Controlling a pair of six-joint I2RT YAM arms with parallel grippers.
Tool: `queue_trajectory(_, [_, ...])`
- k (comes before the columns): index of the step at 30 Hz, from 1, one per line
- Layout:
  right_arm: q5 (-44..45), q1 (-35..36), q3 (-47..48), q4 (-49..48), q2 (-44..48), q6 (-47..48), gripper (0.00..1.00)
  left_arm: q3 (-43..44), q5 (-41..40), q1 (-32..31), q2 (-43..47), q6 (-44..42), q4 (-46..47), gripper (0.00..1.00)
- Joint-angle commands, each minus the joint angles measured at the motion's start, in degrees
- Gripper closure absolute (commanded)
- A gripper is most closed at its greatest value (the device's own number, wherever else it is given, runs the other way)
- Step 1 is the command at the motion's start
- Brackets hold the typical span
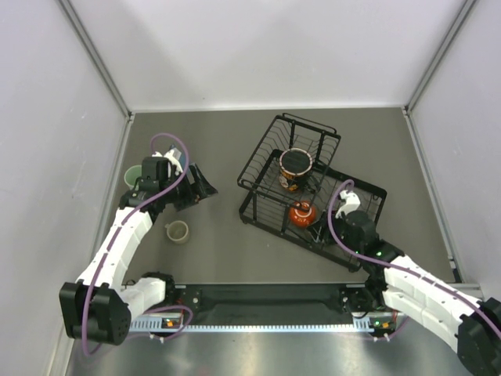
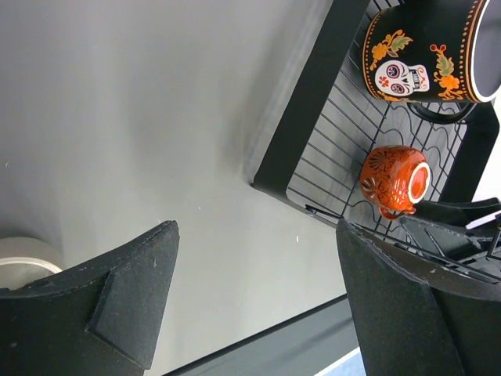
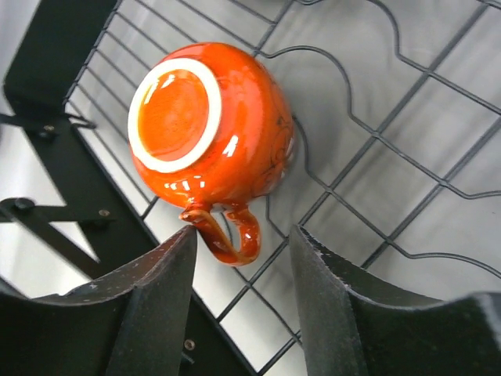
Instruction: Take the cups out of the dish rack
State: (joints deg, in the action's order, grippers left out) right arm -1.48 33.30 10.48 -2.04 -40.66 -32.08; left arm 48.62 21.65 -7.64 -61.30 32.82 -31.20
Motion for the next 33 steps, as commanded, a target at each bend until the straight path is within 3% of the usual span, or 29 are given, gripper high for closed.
queue_trajectory(1, [5.24,1.24,1.73,-1.21,-0.99,0.35,0.51,-0.02,0.76,0.26,0.21,-0.91,2.20,0.13])
queue_trajectory(10, [5.87,1.68,1.12,-3.40,-0.38,0.34,0.56,0.16,-0.12,0.26,0.30,-1.00,1.93,0.13])
queue_trajectory(20, [3.23,2.12,0.95,-7.09,-4.07,1.40,0.48,-0.80,3.83,0.34,-0.75,0.58,4.04,0.13])
queue_trajectory(33, [6.13,3.09,-0.73,-8.50,-3.37,0.96,0.56,-1.25,4.28,0.87,-0.31,1.11,4.04,0.13])
